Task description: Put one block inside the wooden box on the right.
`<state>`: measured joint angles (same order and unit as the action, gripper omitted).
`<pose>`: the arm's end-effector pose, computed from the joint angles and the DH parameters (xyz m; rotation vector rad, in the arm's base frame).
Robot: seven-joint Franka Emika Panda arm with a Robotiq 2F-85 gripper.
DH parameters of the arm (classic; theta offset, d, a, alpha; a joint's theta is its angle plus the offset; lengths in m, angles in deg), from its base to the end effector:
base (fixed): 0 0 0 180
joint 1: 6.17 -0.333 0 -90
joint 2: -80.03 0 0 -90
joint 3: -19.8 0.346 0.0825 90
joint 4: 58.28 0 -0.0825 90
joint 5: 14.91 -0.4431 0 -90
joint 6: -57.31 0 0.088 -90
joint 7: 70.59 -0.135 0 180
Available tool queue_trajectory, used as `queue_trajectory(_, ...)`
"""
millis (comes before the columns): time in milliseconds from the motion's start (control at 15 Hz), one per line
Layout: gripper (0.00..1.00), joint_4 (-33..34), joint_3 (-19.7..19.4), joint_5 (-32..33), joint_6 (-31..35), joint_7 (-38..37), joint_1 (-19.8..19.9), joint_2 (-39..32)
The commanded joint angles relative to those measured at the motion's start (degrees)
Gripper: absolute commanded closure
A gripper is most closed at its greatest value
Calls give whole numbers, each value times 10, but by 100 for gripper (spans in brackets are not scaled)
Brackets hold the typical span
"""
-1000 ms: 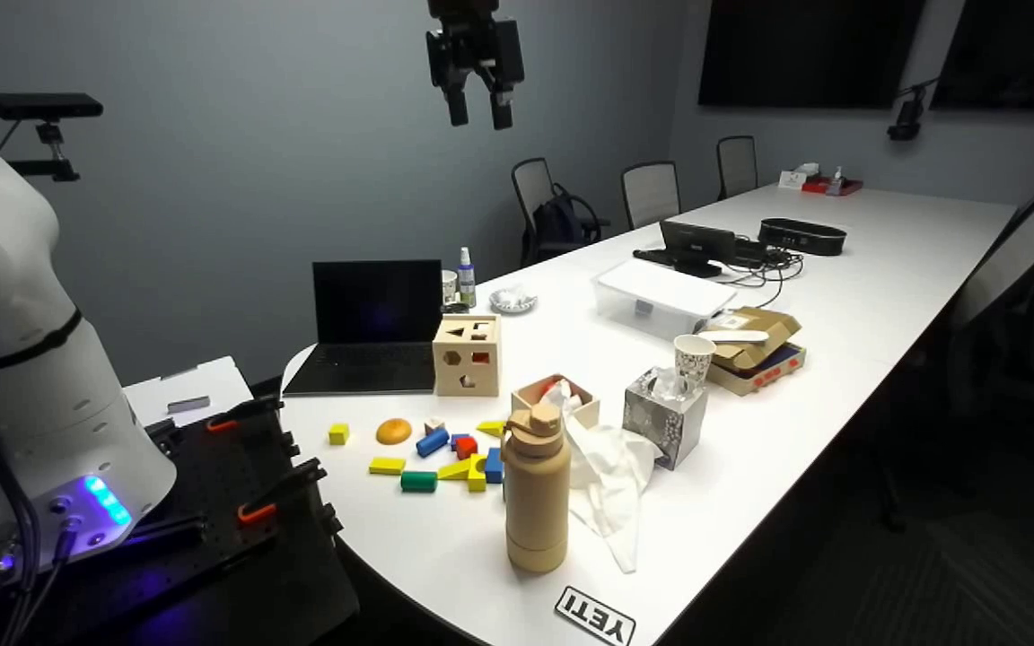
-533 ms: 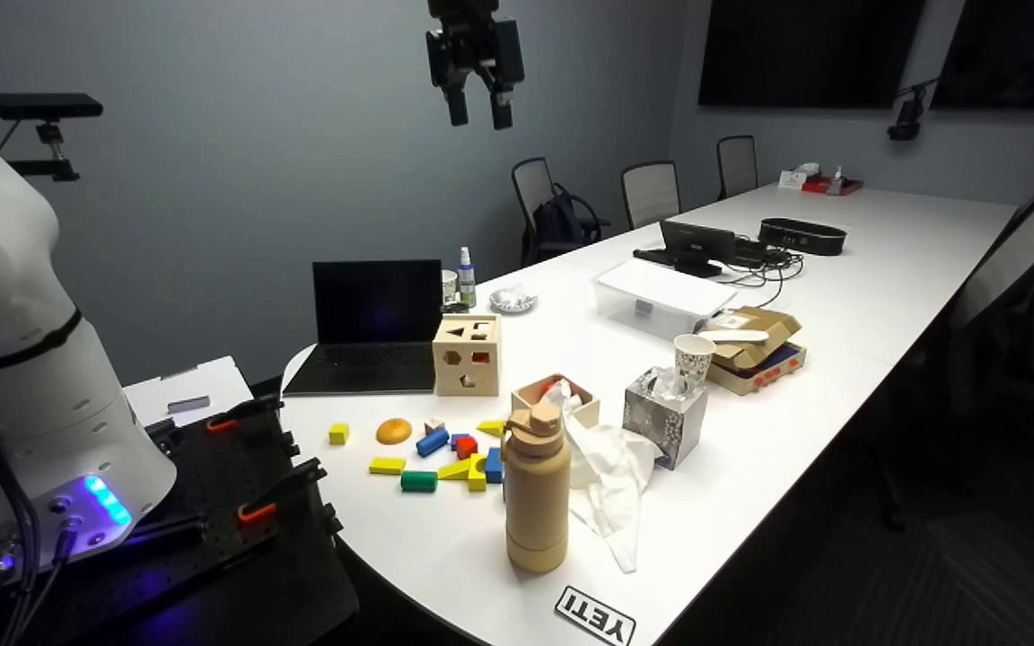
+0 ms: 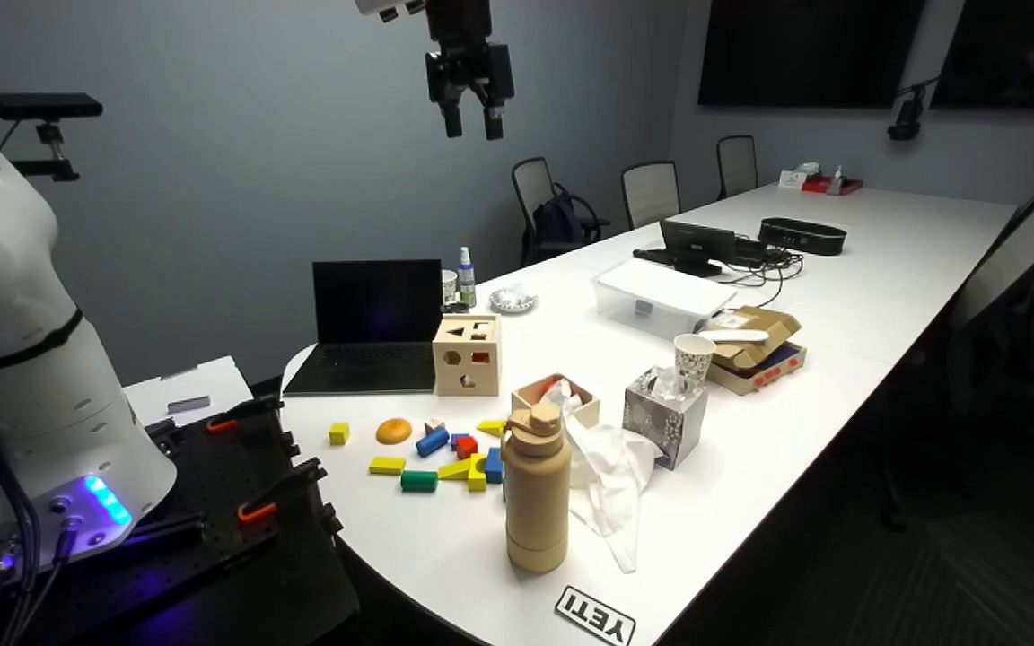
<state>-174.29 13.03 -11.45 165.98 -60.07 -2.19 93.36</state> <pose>0.5413 -0.1130 0.5459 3.0886 0.0218 0.1480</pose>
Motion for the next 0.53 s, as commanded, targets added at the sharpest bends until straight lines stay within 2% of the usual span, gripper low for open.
queue_trajectory(0, 0, 44, 29, 13, -32, -58, -7, -48)
queue_trajectory(133, 0, 36, 32, 2, -13, -78, -3, -68)
queue_trajectory(267, 0, -1, 29, -24, 36, -95, -2, -84)
queue_trajectory(467, 0, -67, 28, -74, 148, -109, -3, -120)
